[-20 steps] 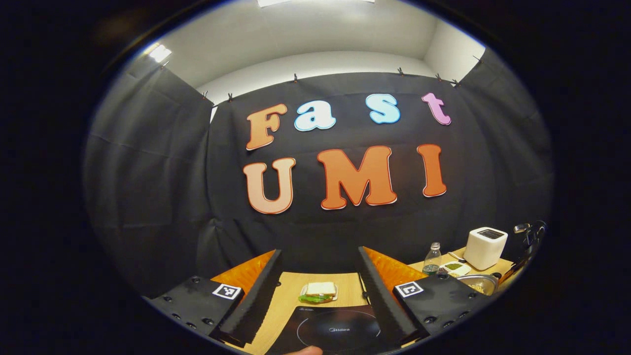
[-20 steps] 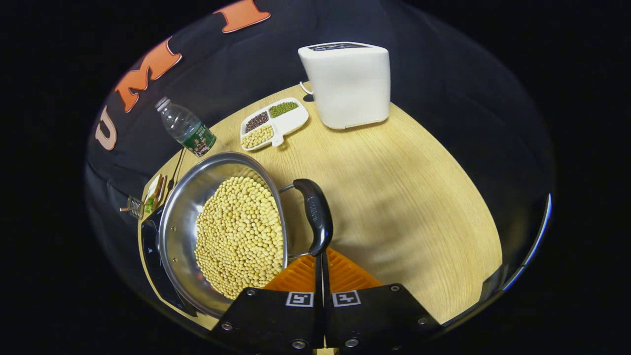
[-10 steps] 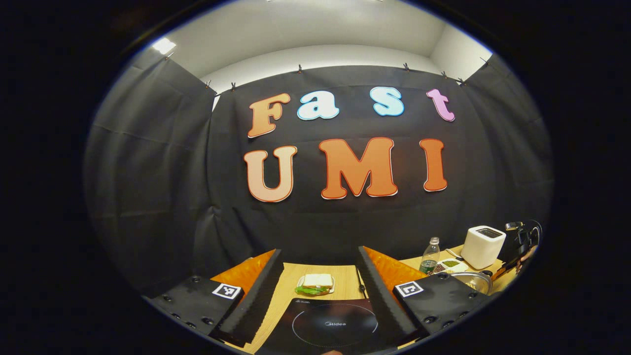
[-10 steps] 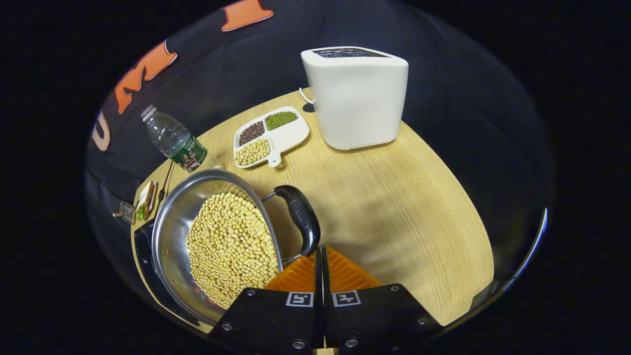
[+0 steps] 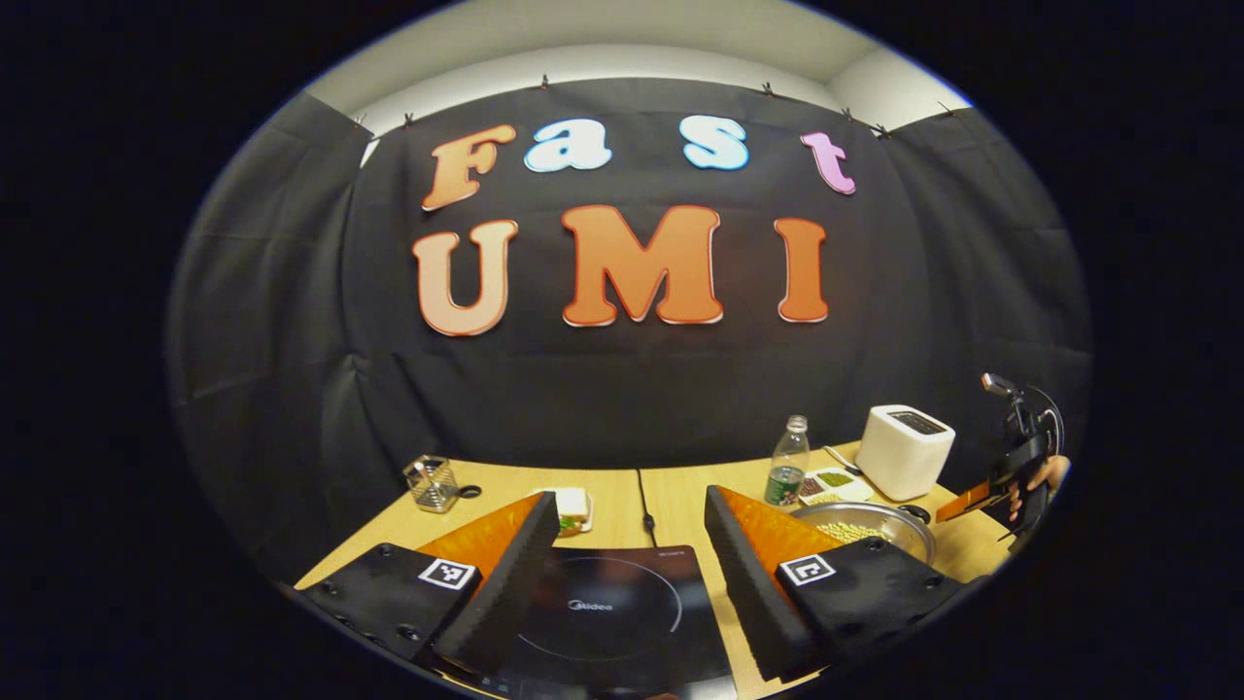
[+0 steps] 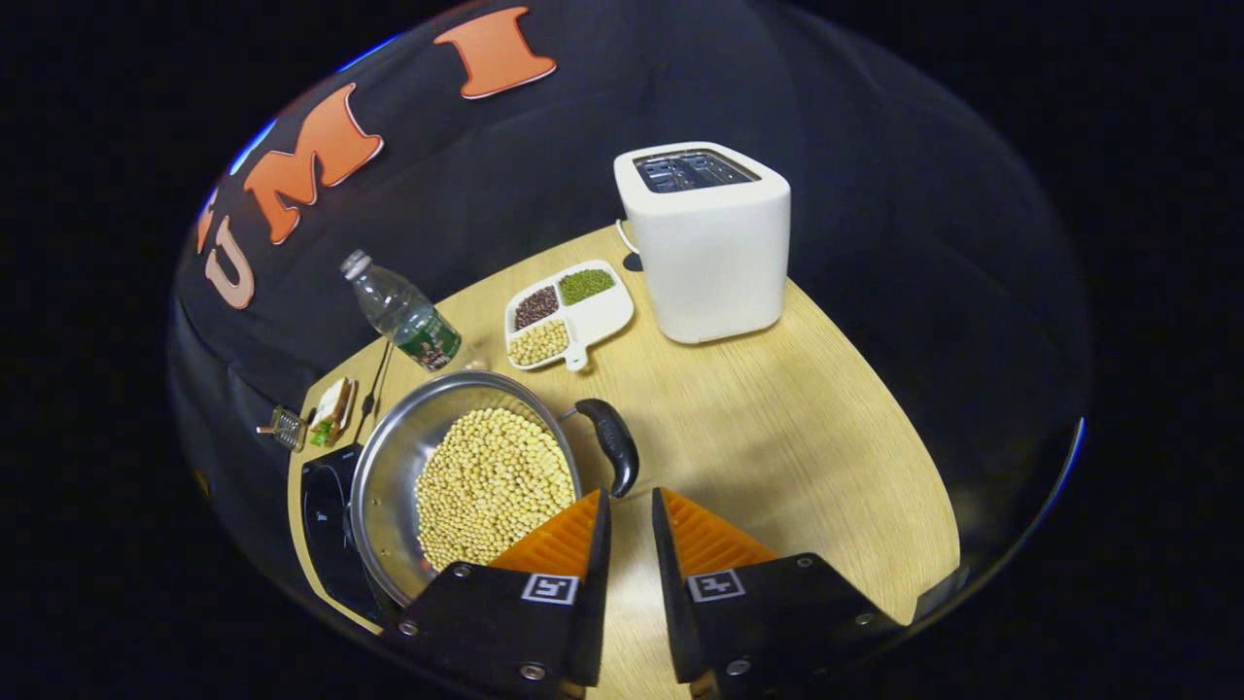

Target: First push the handle of the pot to place it horizontally, then grasp the pot with both hands and set it on the induction cooktop.

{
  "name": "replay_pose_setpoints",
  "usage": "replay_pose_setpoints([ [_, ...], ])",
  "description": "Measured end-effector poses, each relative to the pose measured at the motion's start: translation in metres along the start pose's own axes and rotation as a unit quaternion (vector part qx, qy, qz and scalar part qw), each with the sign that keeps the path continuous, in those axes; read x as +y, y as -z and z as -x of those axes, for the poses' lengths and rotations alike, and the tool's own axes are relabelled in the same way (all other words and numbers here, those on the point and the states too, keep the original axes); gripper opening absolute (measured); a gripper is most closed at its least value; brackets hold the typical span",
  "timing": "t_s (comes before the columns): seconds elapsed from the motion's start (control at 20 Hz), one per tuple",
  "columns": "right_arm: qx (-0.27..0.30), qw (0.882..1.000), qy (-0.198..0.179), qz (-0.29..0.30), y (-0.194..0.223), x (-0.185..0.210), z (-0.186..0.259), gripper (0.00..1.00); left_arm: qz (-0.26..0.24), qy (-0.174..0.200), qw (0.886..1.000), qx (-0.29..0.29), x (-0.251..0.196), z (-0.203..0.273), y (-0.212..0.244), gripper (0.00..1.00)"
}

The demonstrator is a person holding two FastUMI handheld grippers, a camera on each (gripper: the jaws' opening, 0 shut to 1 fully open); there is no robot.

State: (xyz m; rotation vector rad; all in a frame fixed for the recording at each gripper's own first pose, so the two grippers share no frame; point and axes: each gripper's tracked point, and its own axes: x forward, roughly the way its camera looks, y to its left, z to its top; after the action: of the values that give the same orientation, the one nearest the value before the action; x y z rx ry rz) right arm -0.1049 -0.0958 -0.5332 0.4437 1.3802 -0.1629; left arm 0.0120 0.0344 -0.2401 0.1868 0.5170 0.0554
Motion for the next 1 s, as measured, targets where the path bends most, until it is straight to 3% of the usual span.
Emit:
replay_pose_setpoints([
  [0.15, -0.016, 0.999, 0.001, 0.029, -0.007, 0.009, 0.001, 0.54, 0.016, 0.039, 0.997, 0.060, -0.034, -0.014, 0.028, 0.94],
  [0.25, -0.026, 0.998, 0.004, 0.053, -0.011, 0.014, 0.000, 0.68, 0.028, 0.061, 0.993, 0.099, -0.056, -0.021, 0.046, 0.98],
  [0.45, -0.034, 0.996, 0.005, 0.079, -0.013, 0.024, -0.004, 0.83, 0.034, 0.081, 0.982, 0.167, -0.086, -0.038, 0.087, 0.98],
  [0.6, -0.035, 0.995, 0.012, 0.094, -0.011, 0.024, -0.013, 0.85, 0.033, 0.092, 0.973, 0.210, -0.108, -0.052, 0.115, 0.98],
  [1.0, -0.059, 0.989, 0.043, 0.132, -0.020, 0.016, -0.029, 0.87, 0.041, 0.058, 0.958, 0.276, -0.125, -0.078, 0.186, 0.98],
])
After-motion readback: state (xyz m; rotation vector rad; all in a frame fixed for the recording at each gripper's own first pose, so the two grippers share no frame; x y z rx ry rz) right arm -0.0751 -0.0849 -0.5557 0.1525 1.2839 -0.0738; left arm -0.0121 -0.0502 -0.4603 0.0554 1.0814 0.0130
